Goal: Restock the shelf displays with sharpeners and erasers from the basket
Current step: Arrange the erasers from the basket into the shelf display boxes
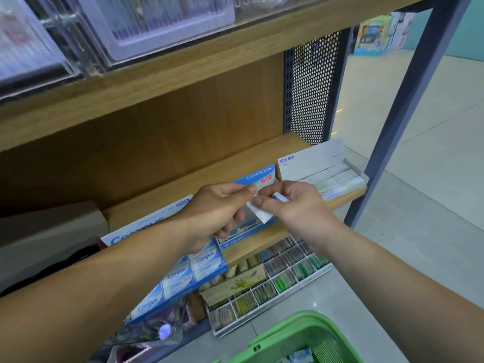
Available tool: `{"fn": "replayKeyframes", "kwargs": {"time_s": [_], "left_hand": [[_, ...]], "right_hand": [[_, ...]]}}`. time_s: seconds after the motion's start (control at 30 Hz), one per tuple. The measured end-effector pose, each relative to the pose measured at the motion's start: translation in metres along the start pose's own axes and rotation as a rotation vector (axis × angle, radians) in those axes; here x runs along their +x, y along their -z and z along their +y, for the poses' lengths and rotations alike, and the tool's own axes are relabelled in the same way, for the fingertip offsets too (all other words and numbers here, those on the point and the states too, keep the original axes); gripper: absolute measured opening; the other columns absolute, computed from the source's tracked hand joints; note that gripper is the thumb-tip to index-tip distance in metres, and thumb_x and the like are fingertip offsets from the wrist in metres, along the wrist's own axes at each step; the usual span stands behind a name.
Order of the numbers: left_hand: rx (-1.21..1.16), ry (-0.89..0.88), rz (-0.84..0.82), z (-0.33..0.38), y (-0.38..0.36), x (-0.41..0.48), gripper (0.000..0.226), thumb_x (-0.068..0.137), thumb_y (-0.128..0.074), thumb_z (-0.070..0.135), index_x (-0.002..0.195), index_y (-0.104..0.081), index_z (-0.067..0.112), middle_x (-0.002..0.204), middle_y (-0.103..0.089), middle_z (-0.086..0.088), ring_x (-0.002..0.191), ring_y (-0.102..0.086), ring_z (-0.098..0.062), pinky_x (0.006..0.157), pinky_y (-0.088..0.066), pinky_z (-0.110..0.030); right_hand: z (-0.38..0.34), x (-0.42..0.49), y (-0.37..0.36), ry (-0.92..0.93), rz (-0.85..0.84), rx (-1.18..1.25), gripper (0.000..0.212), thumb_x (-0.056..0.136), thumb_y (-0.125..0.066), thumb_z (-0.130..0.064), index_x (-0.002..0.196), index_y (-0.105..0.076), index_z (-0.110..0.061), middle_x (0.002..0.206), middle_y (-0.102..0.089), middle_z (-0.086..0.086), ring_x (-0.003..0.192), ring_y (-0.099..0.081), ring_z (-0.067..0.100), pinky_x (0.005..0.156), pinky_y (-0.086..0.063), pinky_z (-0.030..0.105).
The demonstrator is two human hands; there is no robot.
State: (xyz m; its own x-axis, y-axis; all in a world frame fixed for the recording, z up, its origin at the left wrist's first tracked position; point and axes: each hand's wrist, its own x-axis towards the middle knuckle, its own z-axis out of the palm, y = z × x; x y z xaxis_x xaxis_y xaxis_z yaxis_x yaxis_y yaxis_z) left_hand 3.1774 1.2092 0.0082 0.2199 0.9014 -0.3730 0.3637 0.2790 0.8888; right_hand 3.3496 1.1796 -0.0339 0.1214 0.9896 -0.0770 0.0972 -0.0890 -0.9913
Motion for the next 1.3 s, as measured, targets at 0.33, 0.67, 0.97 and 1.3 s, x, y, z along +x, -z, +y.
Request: {"fn": "replayKeyframes", "kwargs": {"time_s": [0.33, 0.67, 0.97, 1.3], "left_hand": [[0.003, 0.008, 0.083, -0.002, 0.005, 0.01, 0.023, 0.095, -0.072, 0.034, 0.103, -0.072, 0.013, 0.084, -0.078, -0.01, 0.05, -0.048, -0.013, 0.044, -0.033, -0.023], [0.095, -0.093, 0.179, 0.018, -0.055, 0.043, 0.036, 0.083, -0.077, 0.057, 0.095, -0.072, 0.024, 0.057, -0.055, 0.001, 0.045, -0.043, -0.014, 0.041, -0.031, -0.02], [0.275, -0.212, 0.153, 0.05, -0.097, 0.106, 0.029, 0.087, -0.08, 0.04, 0.093, -0.073, 0.012, 0.072, -0.074, 0.0, 0.044, -0.052, -0.006, 0.039, -0.035, -0.015], [0.766, -0.433, 0.187, 0.054, -0.141, 0.14, 0.009, 0.085, -0.072, 0.028, 0.091, -0.076, 0.023, 0.09, -0.072, 0.005, 0.087, -0.068, -0.018, 0.076, -0.053, -0.026]], "right_hand": [[0.005, 0.008, 0.025, -0.219, 0.248, 0.2, 0.015, 0.092, -0.073, -0.019, 0.106, -0.068, -0.02, 0.079, -0.069, 0.005, 0.033, -0.039, 0.001, 0.041, -0.028, 0.02], [0.014, 0.01, 0.102, -0.175, 0.365, -0.011, 0.019, 0.096, -0.063, -0.011, 0.112, -0.069, -0.02, 0.103, -0.075, 0.001, 0.062, -0.07, 0.021, 0.043, -0.042, 0.026], [0.059, 0.008, 0.13, -0.026, 0.657, -0.113, 0.022, 0.092, -0.056, -0.017, 0.104, -0.07, -0.03, 0.105, -0.068, 0.001, 0.094, -0.065, 0.021, 0.083, -0.054, 0.035], [0.071, 0.012, 0.132, -0.033, 0.557, -0.056, 0.035, 0.093, -0.071, -0.041, 0.126, -0.063, -0.034, 0.101, -0.058, -0.027, 0.102, -0.057, 0.001, 0.084, -0.045, 0.021]]}}
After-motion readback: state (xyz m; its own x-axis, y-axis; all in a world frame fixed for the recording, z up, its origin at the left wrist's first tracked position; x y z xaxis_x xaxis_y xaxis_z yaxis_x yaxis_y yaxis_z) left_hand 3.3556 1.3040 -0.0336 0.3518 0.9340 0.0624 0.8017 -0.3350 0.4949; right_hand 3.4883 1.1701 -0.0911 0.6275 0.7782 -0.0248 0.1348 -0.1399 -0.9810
